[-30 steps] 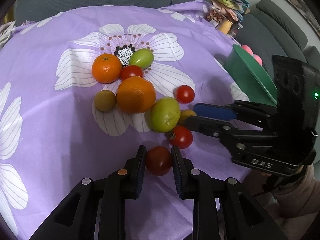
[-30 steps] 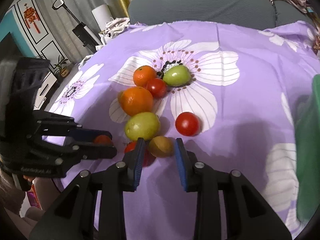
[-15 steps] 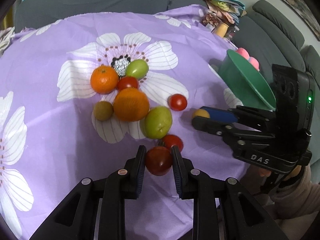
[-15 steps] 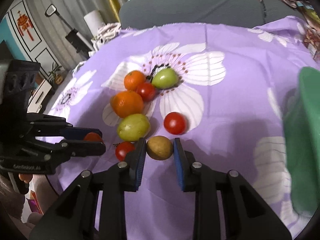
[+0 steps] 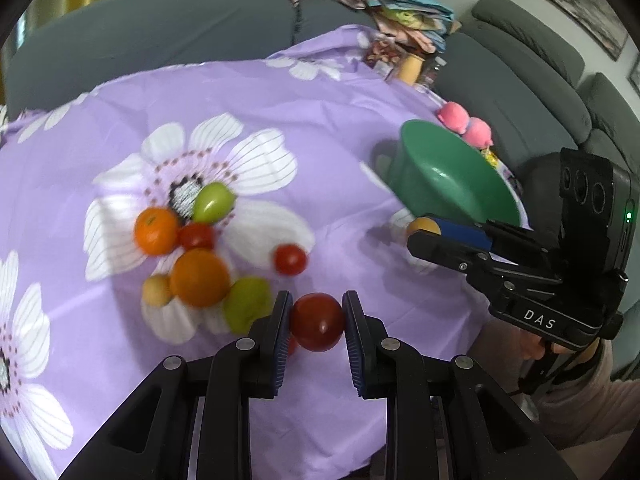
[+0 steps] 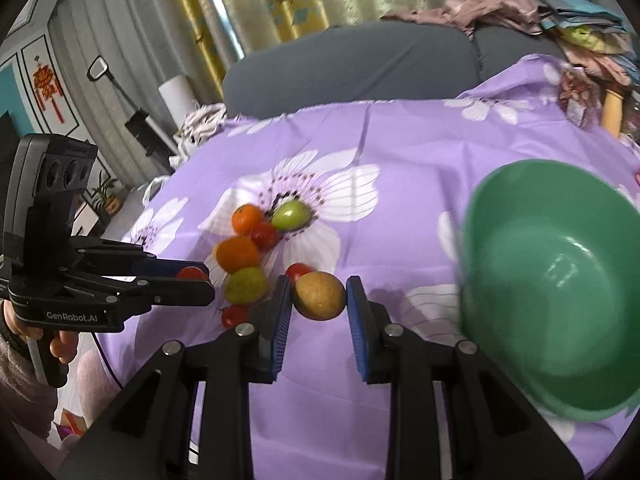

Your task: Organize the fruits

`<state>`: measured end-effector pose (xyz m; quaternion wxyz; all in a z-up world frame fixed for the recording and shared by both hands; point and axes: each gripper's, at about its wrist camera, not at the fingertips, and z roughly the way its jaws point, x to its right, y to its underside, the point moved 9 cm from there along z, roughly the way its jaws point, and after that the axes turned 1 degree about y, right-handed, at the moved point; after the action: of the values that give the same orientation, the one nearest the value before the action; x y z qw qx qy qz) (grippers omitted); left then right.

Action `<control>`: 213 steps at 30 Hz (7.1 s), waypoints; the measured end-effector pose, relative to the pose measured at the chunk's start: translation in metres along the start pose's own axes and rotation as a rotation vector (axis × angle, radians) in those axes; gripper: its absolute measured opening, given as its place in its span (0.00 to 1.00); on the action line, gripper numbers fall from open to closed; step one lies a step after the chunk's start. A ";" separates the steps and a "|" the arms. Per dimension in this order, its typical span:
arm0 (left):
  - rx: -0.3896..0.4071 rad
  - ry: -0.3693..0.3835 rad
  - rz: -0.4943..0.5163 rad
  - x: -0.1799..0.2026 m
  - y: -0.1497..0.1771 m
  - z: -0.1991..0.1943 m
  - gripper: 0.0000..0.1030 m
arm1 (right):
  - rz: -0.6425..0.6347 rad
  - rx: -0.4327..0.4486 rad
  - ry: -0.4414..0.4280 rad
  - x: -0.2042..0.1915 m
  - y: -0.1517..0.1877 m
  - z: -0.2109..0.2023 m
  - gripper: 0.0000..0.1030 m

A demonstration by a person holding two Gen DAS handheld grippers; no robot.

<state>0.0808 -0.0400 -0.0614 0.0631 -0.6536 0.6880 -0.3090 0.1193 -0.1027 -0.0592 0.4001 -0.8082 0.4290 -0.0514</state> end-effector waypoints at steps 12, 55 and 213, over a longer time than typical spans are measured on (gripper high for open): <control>0.005 0.049 0.135 0.062 -0.045 0.020 0.25 | 0.092 0.097 0.067 0.053 -0.003 -0.038 0.27; -0.083 0.090 0.271 0.148 -0.082 0.094 0.52 | 0.225 0.126 0.295 0.152 0.015 -0.072 0.41; -0.035 -0.113 -0.134 -0.059 0.042 0.027 0.30 | -0.125 -0.285 0.013 -0.028 0.015 0.103 0.52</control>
<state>0.0656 0.0043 -0.1228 0.0695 -0.7155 0.6435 -0.2629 0.1354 -0.0247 -0.1316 0.2745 -0.8817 0.3832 -0.0198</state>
